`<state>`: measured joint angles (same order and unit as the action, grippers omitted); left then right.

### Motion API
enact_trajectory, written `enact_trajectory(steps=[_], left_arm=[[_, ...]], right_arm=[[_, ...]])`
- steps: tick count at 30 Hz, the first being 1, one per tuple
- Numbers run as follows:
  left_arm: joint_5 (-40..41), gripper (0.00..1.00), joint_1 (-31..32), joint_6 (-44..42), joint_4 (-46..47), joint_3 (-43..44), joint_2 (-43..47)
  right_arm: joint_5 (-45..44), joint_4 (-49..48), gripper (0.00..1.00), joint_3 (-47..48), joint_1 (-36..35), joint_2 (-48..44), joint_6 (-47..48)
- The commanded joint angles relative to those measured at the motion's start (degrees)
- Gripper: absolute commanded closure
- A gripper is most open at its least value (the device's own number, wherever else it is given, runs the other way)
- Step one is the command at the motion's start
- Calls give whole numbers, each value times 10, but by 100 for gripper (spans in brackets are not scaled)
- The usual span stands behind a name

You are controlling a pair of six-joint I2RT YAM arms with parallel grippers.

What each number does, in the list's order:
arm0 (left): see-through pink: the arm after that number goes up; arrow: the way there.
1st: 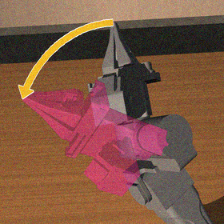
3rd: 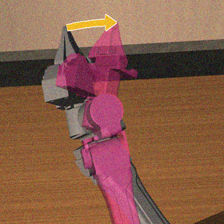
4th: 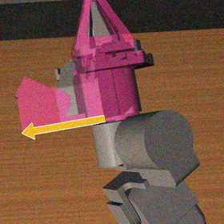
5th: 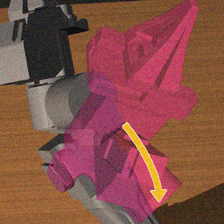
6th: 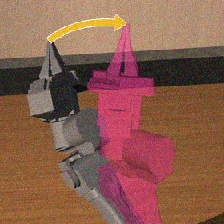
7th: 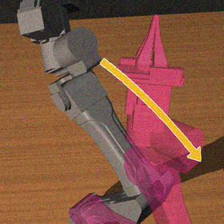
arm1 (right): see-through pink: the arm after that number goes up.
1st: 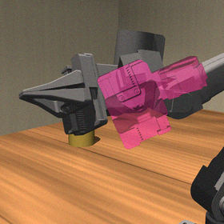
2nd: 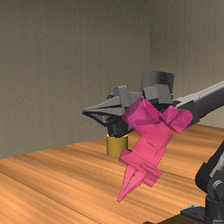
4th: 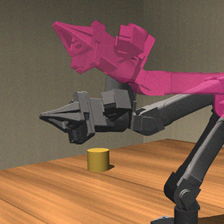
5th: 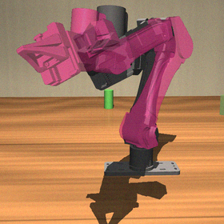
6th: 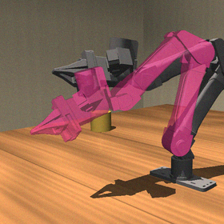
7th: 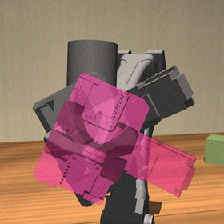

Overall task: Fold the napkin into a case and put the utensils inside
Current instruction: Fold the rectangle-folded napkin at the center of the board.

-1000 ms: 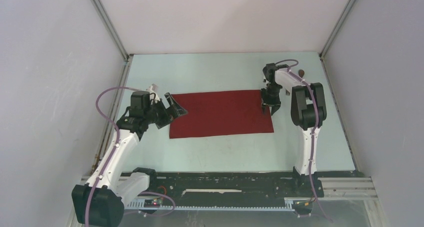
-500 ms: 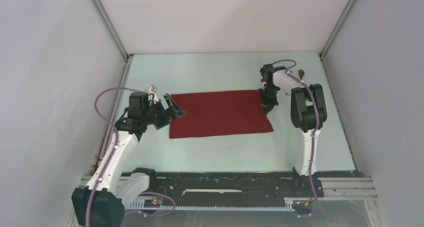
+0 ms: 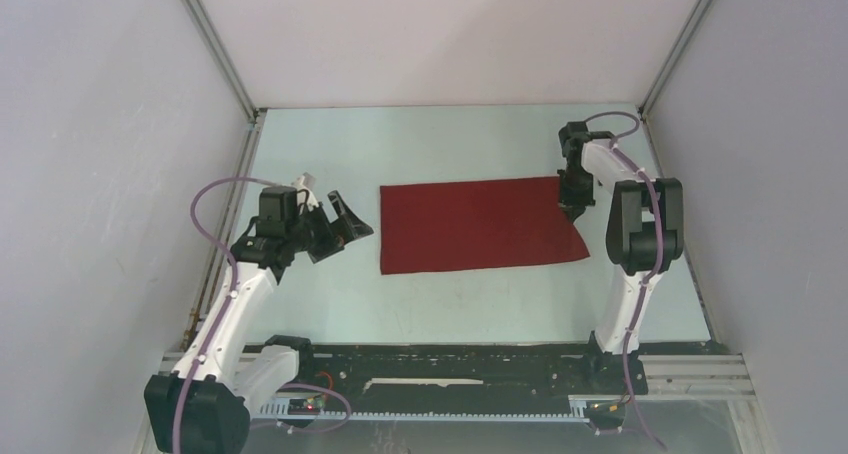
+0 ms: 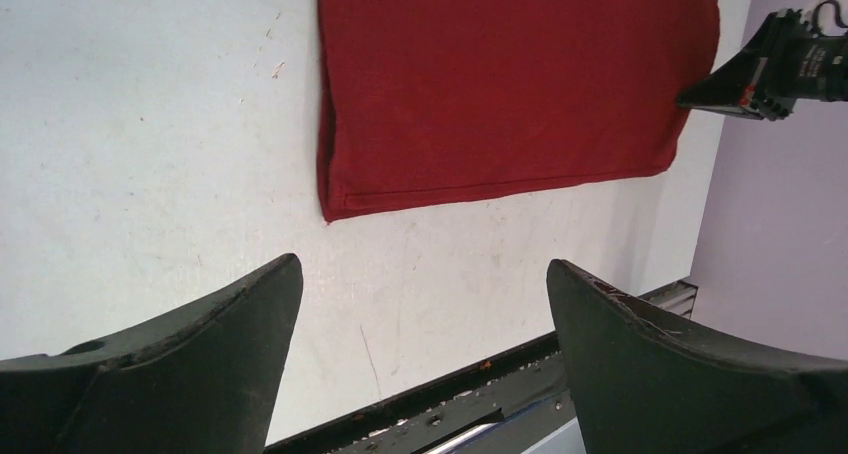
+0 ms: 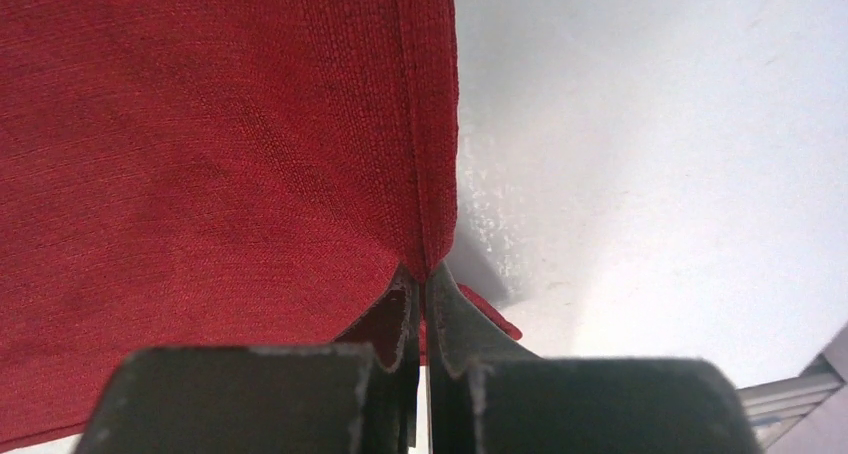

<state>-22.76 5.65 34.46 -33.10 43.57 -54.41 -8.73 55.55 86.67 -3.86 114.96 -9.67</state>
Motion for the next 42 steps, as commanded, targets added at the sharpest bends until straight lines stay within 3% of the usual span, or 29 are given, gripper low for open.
enact_trajectory(steps=[1, 7, 13, 18, 26, 42], left_arm=[[-14, 0, -4, 0, 18, -15, 15], [-18, 0, -4, -8, 15, -11, 25], [-23, 0, -5, -10, 14, -15, 37], [-21, 0, -5, -11, 8, -18, 59], [-17, 0, -6, -13, 1, -26, 75], [-19, 0, -9, -15, -3, -23, 77]], right_arm=[[-51, 17, 100, 35, -48, -38, 7], [-42, 58, 100, 105, -196, 8, -59], [36, 101, 100, 345, -346, 163, -92], [147, 106, 100, 516, -384, 264, -100], [266, 14, 100, 473, -390, 267, -123], [314, -21, 100, 456, -386, 285, -144]])
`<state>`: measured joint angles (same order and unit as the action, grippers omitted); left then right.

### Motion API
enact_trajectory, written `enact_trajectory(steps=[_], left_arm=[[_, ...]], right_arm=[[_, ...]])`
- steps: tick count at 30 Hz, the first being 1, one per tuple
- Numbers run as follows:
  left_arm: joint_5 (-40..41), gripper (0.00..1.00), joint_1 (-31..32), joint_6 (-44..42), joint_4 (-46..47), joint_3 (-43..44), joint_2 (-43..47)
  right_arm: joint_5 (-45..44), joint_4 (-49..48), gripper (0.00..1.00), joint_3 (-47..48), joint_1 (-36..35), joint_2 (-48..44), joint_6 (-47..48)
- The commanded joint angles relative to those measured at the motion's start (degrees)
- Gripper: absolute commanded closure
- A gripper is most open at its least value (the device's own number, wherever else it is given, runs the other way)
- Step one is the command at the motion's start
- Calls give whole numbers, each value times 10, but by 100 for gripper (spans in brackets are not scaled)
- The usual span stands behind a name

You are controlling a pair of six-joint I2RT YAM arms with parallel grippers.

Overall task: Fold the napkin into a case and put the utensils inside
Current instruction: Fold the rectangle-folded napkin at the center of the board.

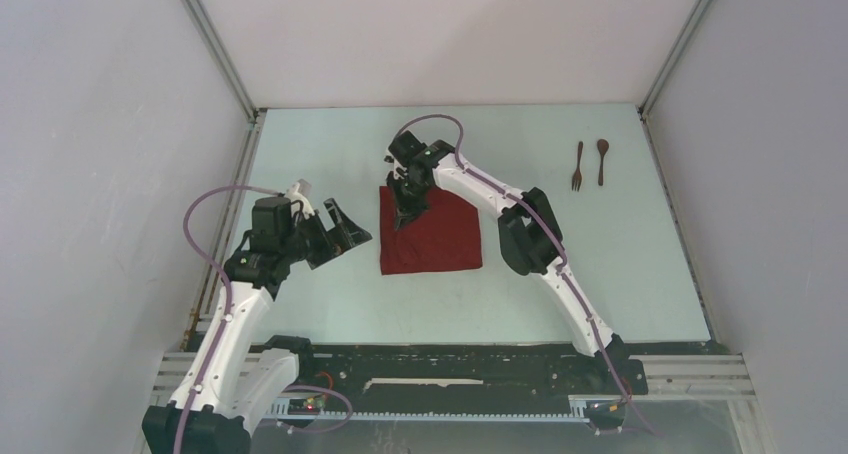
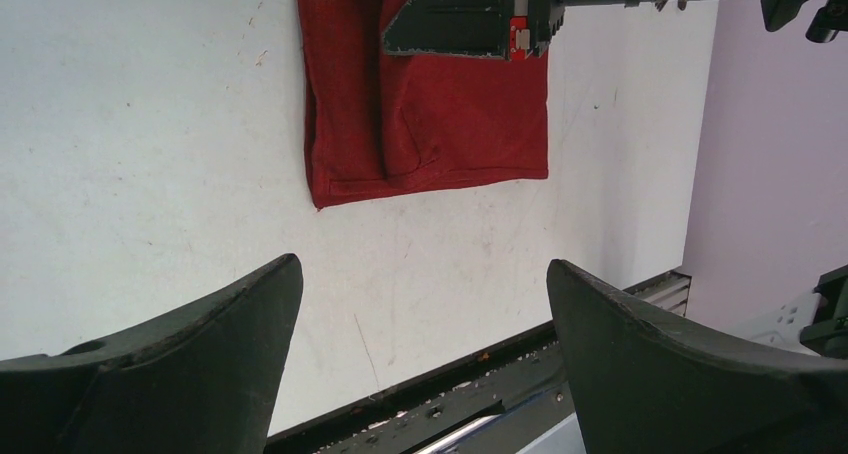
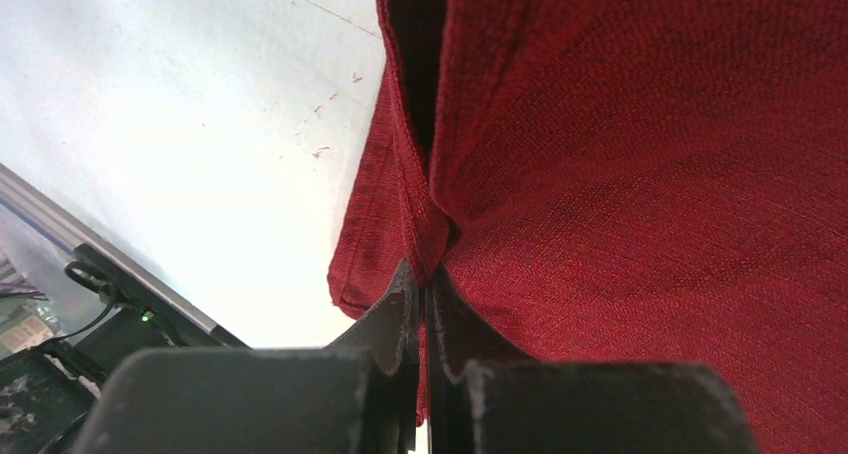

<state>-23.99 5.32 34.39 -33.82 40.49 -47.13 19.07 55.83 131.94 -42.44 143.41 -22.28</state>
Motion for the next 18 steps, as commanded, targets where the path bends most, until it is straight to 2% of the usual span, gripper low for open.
enact_trajectory(steps=[1, 18], left_arm=[[-6, 0, -5, -14, 6, 8, 3], [-7, 0, -10, -13, 8, 2, 0]], right_arm=[[42, -27, 100, 5, -1, 3, -21], [59, -38, 100, 10, 8, 26, -35]])
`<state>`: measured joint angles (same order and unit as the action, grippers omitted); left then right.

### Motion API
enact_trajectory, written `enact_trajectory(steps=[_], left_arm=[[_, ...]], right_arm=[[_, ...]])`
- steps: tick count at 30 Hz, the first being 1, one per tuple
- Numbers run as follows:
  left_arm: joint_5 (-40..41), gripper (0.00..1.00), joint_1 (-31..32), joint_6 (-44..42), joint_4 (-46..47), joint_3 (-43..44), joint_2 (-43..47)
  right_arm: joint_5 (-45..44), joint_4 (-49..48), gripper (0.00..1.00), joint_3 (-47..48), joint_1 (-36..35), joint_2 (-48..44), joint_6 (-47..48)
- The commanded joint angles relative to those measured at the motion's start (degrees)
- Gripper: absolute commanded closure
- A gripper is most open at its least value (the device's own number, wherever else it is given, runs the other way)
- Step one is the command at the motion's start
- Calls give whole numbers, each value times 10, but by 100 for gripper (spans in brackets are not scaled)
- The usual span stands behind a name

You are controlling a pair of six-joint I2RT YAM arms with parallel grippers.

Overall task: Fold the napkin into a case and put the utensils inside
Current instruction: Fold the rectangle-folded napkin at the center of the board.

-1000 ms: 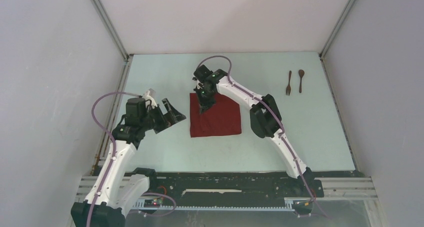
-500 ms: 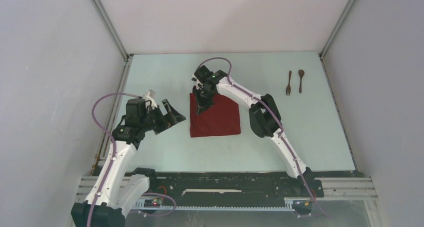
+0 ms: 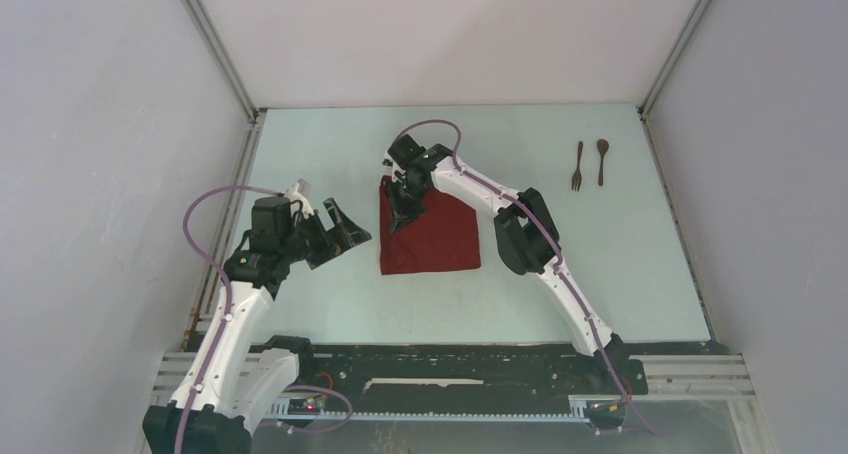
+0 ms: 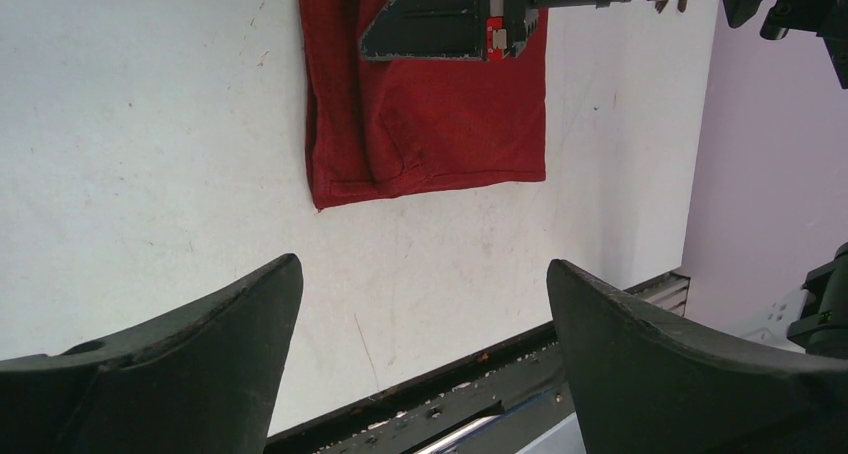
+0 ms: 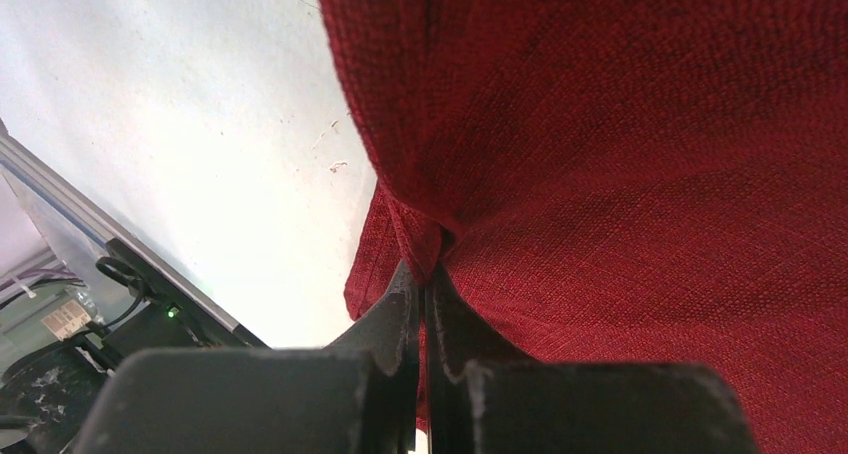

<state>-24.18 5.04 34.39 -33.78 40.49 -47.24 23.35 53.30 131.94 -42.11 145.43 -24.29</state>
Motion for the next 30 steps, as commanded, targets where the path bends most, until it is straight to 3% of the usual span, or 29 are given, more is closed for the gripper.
enact_trajectory(steps=[1, 2, 5, 8, 12, 16, 21, 26, 30], left_arm=[[-5, 0, -8, -13, 7, 2, 1], [-6, 0, -8, -13, 8, 1, 1], [-1, 0, -8, -13, 9, -4, 1], [3, 0, -12, -6, 12, -14, 0], [1, 0, -15, 7, 41, -33, -11], [-10, 1, -11, 2, 71, -27, -102], [0, 10, 29, -4, 96, 14, -246], [83, 13, 59, 6, 118, 30, -327], [64, 20, 63, 23, 162, 13, -366]], right_arm=[[22, -15, 100, 10, 6, 8, -17], [28, -19, 99, 11, 8, 9, -21], [67, -32, 68, 29, 10, 10, -38], [112, -3, 48, 48, 22, -26, -45], [139, -108, 27, -157, 61, -208, -51], [154, -167, 24, -378, 110, -357, -29], [117, -186, 24, -578, 154, -439, 8], [71, -209, 22, -682, 188, -479, 24], [82, -253, 21, -742, 216, -474, 21]])
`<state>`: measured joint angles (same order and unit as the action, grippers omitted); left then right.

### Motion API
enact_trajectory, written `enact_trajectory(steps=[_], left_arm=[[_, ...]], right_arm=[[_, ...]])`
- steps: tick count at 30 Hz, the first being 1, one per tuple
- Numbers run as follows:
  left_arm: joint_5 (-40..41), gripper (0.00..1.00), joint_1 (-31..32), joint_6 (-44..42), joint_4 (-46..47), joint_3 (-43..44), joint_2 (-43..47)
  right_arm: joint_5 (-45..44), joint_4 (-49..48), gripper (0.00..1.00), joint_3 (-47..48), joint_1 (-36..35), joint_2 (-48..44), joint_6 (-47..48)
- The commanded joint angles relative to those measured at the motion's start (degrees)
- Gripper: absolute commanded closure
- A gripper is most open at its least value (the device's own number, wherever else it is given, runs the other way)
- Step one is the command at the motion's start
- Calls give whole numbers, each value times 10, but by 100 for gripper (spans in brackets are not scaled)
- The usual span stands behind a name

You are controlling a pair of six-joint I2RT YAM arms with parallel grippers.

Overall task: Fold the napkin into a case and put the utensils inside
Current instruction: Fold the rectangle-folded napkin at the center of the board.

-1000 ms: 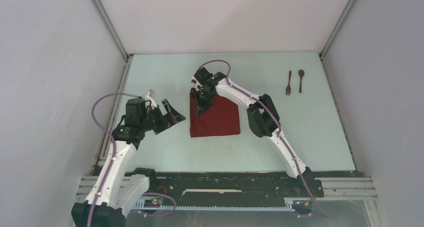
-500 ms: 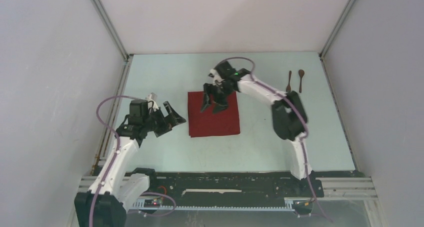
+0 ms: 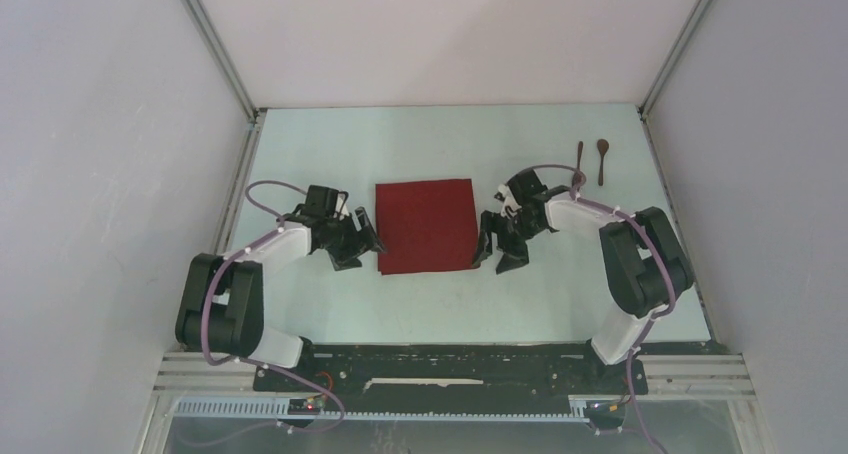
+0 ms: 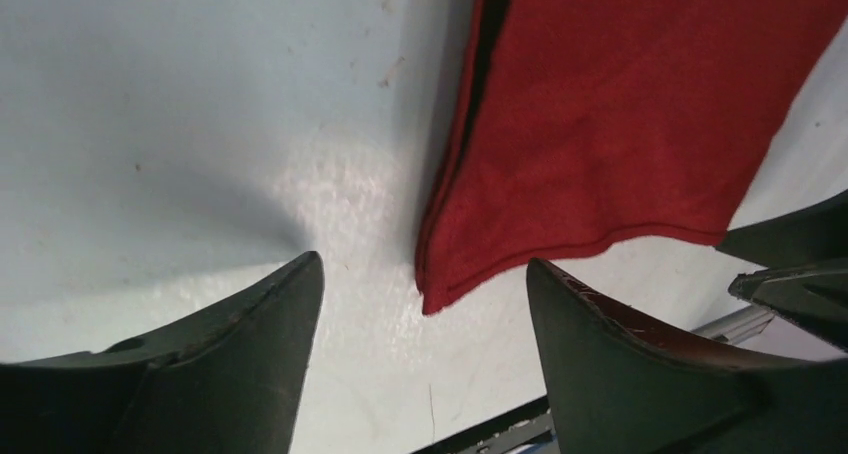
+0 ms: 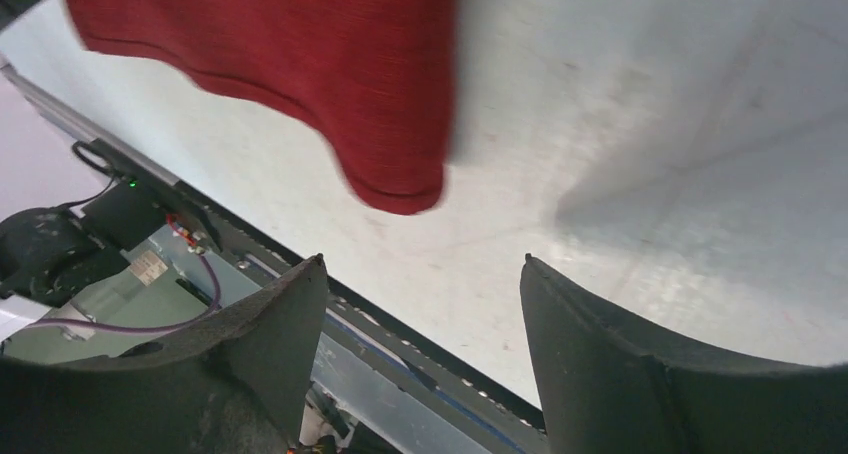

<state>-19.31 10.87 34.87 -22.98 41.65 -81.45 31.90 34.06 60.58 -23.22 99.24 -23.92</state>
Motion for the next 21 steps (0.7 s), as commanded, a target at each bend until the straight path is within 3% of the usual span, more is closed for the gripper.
enact_trajectory(steps=[1, 10, 17, 21], left_arm=[[17, 23, 6, 21, 60, 0, -30], [49, 21, 8, 34, 55, -23, 52], [41, 20, 9, 40, 56, -36, 70], [35, 20, 11, 42, 69, -39, 56]], right_arm=[[11, -75, 21, -36, 31, -6, 14], [25, -167, 25, -39, 28, 52, -54], [-126, -87, 28, -10, -21, 66, -38], [-162, -66, 38, 0, -33, 79, -34]])
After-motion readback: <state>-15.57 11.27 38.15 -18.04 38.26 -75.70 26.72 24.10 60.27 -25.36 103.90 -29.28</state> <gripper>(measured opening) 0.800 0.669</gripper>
